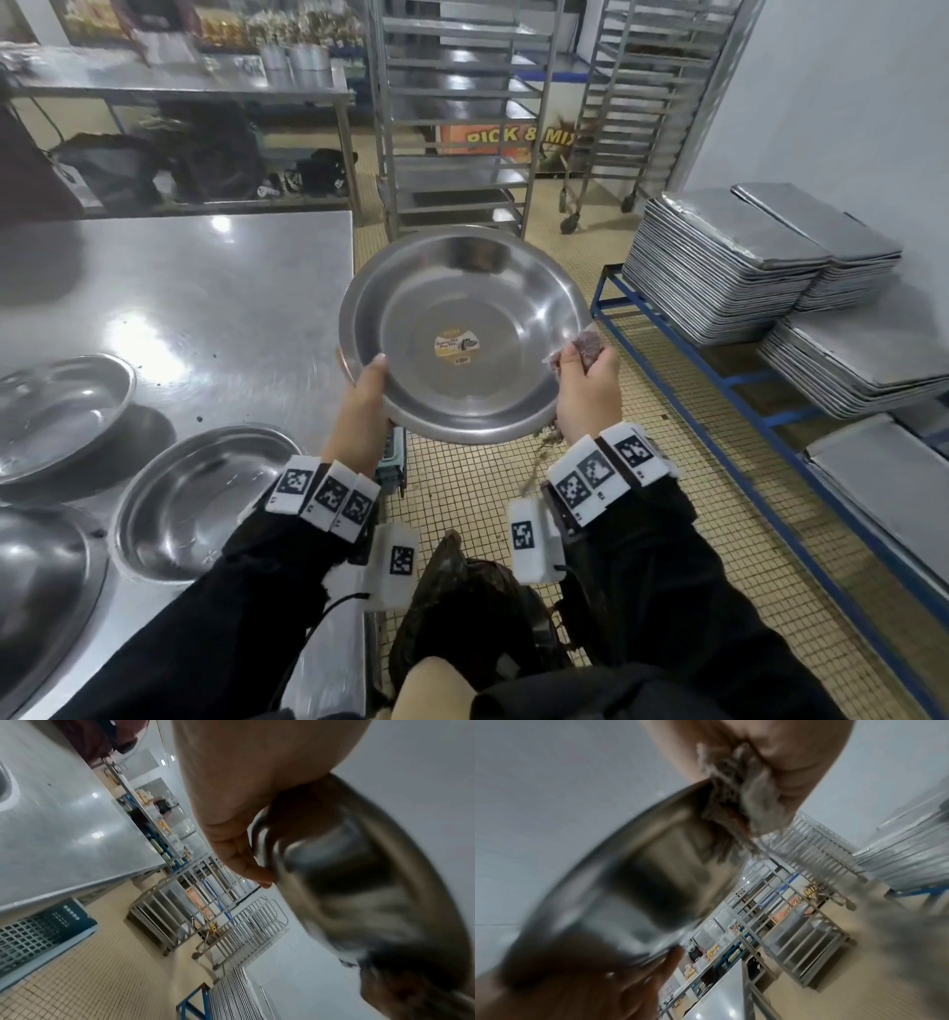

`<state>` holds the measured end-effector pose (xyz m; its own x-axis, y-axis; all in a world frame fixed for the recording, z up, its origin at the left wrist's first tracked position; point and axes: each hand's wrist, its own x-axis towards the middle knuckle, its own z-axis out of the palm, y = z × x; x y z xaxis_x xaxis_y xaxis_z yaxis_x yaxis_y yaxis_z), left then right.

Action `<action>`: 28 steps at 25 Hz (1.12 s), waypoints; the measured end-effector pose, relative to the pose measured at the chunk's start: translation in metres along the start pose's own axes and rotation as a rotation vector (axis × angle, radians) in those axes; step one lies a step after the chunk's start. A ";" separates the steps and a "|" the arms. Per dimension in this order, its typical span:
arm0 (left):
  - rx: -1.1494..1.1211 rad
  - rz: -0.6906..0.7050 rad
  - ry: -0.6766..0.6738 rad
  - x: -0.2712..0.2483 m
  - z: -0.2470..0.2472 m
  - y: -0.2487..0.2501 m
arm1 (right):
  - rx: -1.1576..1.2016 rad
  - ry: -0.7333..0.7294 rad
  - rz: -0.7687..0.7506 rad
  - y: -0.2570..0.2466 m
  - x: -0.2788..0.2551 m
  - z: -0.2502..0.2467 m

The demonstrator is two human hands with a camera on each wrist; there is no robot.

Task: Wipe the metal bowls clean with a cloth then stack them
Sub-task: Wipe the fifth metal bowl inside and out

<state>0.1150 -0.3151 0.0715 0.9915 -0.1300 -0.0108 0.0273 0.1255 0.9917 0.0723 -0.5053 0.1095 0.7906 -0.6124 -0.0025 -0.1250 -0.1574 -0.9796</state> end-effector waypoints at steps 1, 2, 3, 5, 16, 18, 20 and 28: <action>0.044 -0.033 -0.018 -0.001 0.007 -0.004 | 0.054 0.029 0.023 0.002 -0.003 0.006; 0.074 -0.055 -0.057 -0.003 0.013 -0.007 | 0.093 0.053 0.046 0.005 -0.006 0.012; 0.101 -0.061 -0.113 -0.005 0.017 -0.009 | 0.117 0.068 0.063 0.007 -0.008 0.015; 0.186 -0.047 -0.221 -0.007 0.018 -0.013 | 0.126 0.074 0.098 0.013 -0.010 0.016; -0.270 0.038 -0.108 0.007 -0.004 0.000 | -0.150 -0.129 0.038 0.008 0.014 -0.024; -0.170 0.007 -0.066 0.001 0.009 -0.002 | -0.054 -0.049 0.092 0.014 0.007 -0.009; -0.041 -0.028 -0.039 -0.005 0.021 -0.006 | 0.053 0.021 0.160 0.020 0.000 0.008; -0.102 0.078 -0.182 0.008 -0.019 -0.021 | 0.013 -0.089 0.119 0.038 0.006 -0.007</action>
<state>0.1244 -0.2998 0.0486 0.9518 -0.2906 0.0983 -0.0269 0.2402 0.9704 0.0677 -0.5207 0.0735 0.8209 -0.5547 -0.1358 -0.2136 -0.0777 -0.9738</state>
